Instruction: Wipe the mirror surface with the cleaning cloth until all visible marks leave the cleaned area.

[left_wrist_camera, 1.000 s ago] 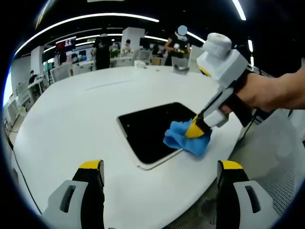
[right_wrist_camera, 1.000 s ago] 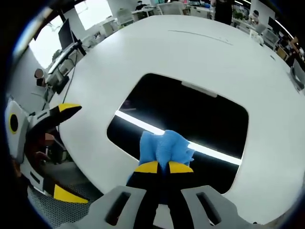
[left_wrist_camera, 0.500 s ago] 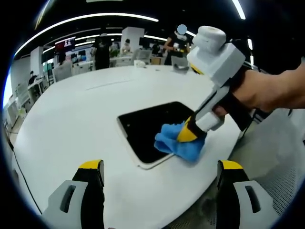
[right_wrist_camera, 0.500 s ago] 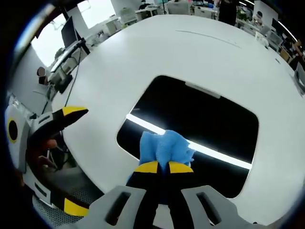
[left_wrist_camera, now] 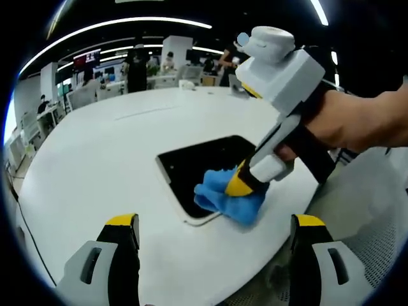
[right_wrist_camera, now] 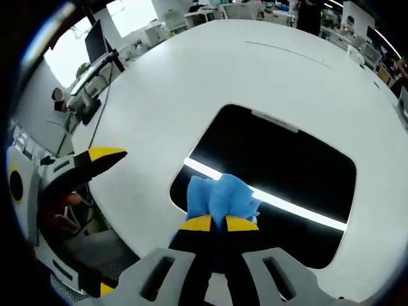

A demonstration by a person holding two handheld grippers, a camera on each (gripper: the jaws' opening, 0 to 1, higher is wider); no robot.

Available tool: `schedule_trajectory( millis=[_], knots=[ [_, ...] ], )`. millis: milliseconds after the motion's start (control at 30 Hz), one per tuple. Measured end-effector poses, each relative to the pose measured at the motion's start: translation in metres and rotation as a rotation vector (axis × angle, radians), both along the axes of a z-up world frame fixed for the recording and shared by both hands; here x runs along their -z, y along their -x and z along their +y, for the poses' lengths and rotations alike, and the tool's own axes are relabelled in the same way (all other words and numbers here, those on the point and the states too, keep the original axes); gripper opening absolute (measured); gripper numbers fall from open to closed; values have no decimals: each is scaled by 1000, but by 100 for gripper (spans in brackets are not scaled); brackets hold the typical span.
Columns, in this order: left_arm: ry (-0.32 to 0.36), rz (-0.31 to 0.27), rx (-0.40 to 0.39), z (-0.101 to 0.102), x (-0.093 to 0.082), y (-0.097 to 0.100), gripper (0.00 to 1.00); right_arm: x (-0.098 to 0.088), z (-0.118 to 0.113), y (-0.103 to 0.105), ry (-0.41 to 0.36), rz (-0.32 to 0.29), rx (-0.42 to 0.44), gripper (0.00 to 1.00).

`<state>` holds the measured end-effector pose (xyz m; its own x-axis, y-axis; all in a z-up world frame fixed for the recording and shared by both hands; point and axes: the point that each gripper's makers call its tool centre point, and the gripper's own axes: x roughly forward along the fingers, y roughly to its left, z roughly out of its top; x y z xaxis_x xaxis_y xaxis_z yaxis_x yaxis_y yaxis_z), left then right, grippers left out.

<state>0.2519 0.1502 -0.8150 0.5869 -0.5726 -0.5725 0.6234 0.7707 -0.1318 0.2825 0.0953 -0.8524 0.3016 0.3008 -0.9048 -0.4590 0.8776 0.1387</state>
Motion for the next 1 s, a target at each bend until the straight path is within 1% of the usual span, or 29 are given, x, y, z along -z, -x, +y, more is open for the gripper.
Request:
schedule_trajectory(
  millis=[300,633,800,867,1000],
  knots=[
    [1,-4,0,0,0,-1,99,0,11,-1,-7,5,-9,1],
    [-1,-5,0,0,0,-1,99,0,29,-2,-14,0,-37,1],
    [0,-6,-2,0,0,-1,99,0,31,-3,-11,0,-48,0],
    [1,-5,-2,0,0,-1,99,0,32,-3,-23,5,-41,1],
    [3,-5,-2,-1,-1,-2,99,0,32,-3,-21,8,-41,0]
  ],
)
